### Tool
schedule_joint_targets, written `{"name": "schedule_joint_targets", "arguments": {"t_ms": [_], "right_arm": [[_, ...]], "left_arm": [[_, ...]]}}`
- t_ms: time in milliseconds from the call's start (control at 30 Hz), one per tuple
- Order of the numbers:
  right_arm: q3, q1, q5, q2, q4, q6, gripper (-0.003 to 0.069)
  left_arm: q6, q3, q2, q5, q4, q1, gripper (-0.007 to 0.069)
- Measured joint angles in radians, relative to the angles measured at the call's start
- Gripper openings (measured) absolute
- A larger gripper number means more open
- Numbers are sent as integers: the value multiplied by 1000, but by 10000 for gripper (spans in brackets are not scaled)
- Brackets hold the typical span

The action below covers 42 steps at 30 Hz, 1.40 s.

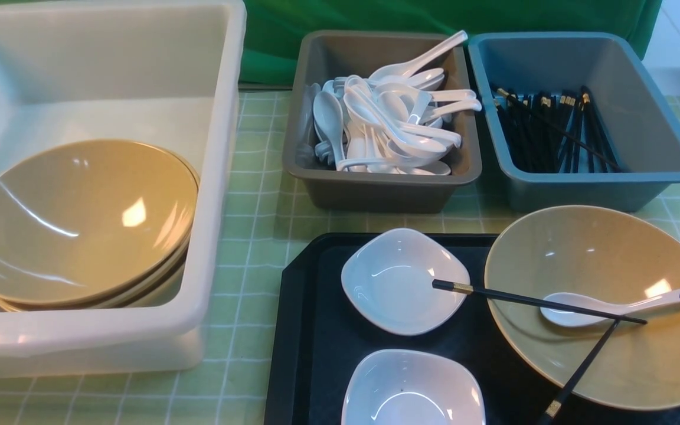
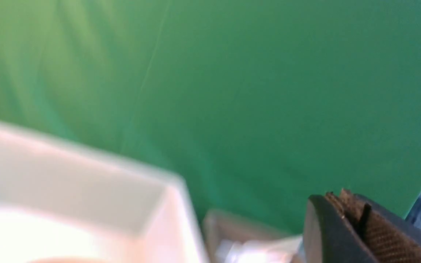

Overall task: On green table put chopsticks spoon bowls plates into blue grey white boxes.
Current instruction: 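Move the grippers toward the tableware on the black tray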

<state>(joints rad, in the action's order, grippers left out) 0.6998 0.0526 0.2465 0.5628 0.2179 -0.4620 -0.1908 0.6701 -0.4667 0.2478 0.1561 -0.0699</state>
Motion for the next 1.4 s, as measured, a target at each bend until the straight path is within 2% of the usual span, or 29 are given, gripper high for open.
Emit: {"name": "schedule_joint_targets", "arguments": {"t_ms": [167, 233, 300, 400, 433, 567, 600, 700, 733, 767, 800, 833, 933, 1067, 1200, 1300, 1400], "right_arm": [[27, 0, 128, 233, -6, 182, 236], [27, -1, 156, 287, -43, 213, 236], [27, -16, 193, 317, -93, 305, 236], [46, -59, 327, 369, -242, 587, 236], [49, -61, 351, 379, -253, 604, 236], [127, -72, 542, 514, -471, 1004, 236], [130, -72, 545, 520, -481, 1028, 236], [148, -72, 569, 604, -691, 1492, 236], [148, -72, 569, 608, -700, 1513, 236], [149, -73, 579, 640, -739, 1676, 236], [149, -73, 583, 646, -742, 1708, 236], [149, -73, 604, 671, -747, 1812, 237], [149, -73, 626, 686, -748, 1875, 249], [149, -88, 628, 692, -737, 1909, 327], [136, -145, 609, 716, -618, 1910, 467], [115, -175, 583, 732, -574, 1911, 516], [100, -200, 544, 761, -562, 1912, 535]], "left_arm": [[100, 61, -152, 147, -41, 0, -1], [111, 61, -168, 180, -6, -6, -1], [132, 60, -168, 212, 37, -30, -1], [212, 58, -167, 281, 124, -97, -1], [218, 58, -168, 292, 138, -107, -1], [405, 57, -203, 395, 362, -227, -1], [415, 57, -205, 395, 362, -227, -1], [596, 57, -255, 445, 545, -304, -1], [617, 57, -258, 450, 564, -311, -1], [701, 57, -278, 470, 629, -330, -1], [709, 57, -279, 475, 643, -333, -1], [774, 57, -289, 499, 690, -341, -1], [823, 57, -290, 515, 714, -343, -1], [857, 57, -289, 523, 727, -345, -1], [858, 57, -289, 524, 730, -346, -1], [859, 57, -289, 524, 730, -346, -1], [859, 57, -289, 524, 730, -346, -1]]}}
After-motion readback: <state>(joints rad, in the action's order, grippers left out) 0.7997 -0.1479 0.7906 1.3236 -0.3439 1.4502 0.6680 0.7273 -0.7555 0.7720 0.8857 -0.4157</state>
